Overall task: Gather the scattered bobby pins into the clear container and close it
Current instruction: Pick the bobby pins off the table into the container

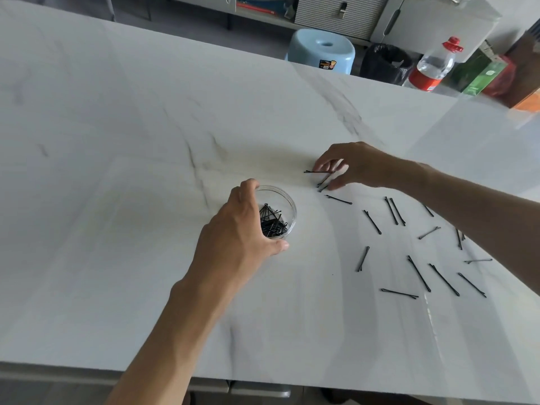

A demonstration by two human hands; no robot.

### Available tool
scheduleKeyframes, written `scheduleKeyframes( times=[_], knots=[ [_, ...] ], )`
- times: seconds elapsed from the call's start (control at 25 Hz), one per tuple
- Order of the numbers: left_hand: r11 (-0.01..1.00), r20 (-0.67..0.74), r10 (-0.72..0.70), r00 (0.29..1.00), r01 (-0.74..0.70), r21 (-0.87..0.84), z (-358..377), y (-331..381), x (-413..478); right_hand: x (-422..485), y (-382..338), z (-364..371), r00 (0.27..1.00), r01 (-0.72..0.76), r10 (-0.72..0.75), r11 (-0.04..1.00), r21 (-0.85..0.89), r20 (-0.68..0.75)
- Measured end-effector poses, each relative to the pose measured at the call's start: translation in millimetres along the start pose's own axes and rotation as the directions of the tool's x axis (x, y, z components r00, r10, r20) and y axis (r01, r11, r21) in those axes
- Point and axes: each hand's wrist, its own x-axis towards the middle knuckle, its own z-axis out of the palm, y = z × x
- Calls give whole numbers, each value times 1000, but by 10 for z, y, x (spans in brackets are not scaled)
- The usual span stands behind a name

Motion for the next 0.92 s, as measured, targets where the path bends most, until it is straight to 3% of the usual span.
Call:
scheduleKeyframes(
  times=[0.16,0.36,0.56,0.68,0.8,0.92],
  knots=[
    [1000,7,7,1000,-7,-6,16,9,0,4,73,178,989,-6,-3,998,-57,-145],
    [1000,13,15,1000,-15,-12,28,5,1,-13,145,418,942,80,-212,893,-443,-259],
    [1000,8,19,1000,-19,-5,35,10,6,-143,-99,351,936,-51,-30,974,-219,-351],
    [1000,7,18,1000,-18,-3,42,31,1,-332,-510,276,954,73,-99,992,-100,-285],
    [1000,19,16,1000,-16,0,46,66,-11,-525,-939,345,946,282,-310,933,-224,-99],
    [1000,33,21,999,-22,9,50,99,-16,-566,-1119,410,939,317,-338,921,-227,-61]
  ],
)
